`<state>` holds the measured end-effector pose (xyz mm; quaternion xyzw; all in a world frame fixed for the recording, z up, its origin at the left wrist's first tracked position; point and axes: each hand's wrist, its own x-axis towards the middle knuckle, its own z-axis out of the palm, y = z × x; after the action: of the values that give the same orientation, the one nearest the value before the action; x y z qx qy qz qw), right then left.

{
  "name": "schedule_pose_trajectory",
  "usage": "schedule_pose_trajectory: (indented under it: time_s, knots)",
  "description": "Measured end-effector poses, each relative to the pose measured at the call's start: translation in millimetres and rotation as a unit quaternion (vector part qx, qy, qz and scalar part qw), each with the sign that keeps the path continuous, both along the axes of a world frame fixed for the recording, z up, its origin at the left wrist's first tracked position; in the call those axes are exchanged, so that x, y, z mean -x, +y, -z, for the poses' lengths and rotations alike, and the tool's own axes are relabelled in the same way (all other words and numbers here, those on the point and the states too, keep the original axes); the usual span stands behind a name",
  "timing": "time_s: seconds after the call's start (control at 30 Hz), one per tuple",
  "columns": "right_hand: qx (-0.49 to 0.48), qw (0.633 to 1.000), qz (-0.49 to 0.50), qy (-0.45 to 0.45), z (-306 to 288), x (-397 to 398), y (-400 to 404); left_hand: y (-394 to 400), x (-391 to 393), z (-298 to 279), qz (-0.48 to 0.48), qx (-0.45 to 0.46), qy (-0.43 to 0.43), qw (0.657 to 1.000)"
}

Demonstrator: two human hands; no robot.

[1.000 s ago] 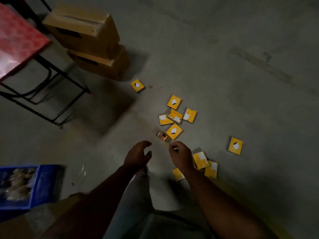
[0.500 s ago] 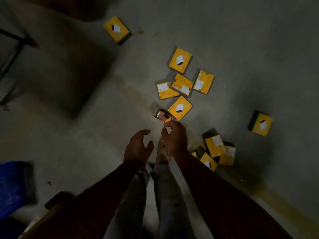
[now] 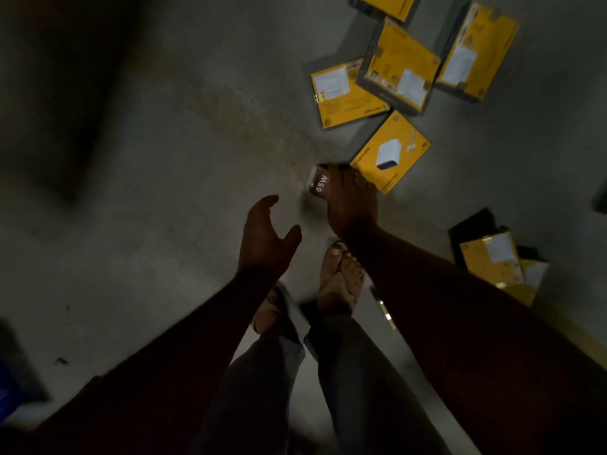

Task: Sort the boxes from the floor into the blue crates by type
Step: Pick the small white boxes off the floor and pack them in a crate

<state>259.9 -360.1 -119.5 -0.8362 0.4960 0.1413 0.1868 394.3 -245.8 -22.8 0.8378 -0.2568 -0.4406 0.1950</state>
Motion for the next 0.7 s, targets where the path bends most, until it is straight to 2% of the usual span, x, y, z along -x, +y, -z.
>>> schedule_pose_trajectory:
  time_s: [0.1,0.2,0.27,0.33,0.4,0.47,0.57,0.7]
  knots:
    - [-0.100,0.985,0.104,-0.089,-32.5,11.1,-4.2,5.5,-6.2,-26.0,-0.008,-0.026,0.023,0.999]
    - [-0.246,0.919,0.241,-0.193,-127.0,20.4,-7.9,-6.0,-7.3,-85.7,-0.089,-0.052,0.148,0.984]
    - [-0.292,0.879,0.286,-0.243,-196.9,28.4,-6.6,-17.0,-6.0,-137.2,-0.127,-0.058,0.240,0.961]
    - [-0.315,0.834,0.337,-0.304,-262.4,39.7,-1.4,-29.3,-2.7,-195.5,-0.111,-0.057,0.292,0.948]
    - [-0.314,0.786,0.390,-0.363,-329.8,50.0,1.6,-46.2,4.9,-261.2,-0.073,-0.040,0.310,0.947]
    - [-0.299,0.757,0.423,-0.398,-395.8,64.7,6.8,-62.3,17.1,-327.3,-0.058,-0.004,0.316,0.947]
    - [-0.247,0.739,0.449,-0.437,-500.7,95.9,25.4,-74.2,41.3,-424.0,0.027,0.053,0.316,0.947]
    - [-0.128,0.711,0.468,-0.508,-617.5,151.0,70.3,-66.9,93.2,-516.7,0.209,0.105,0.290,0.928]
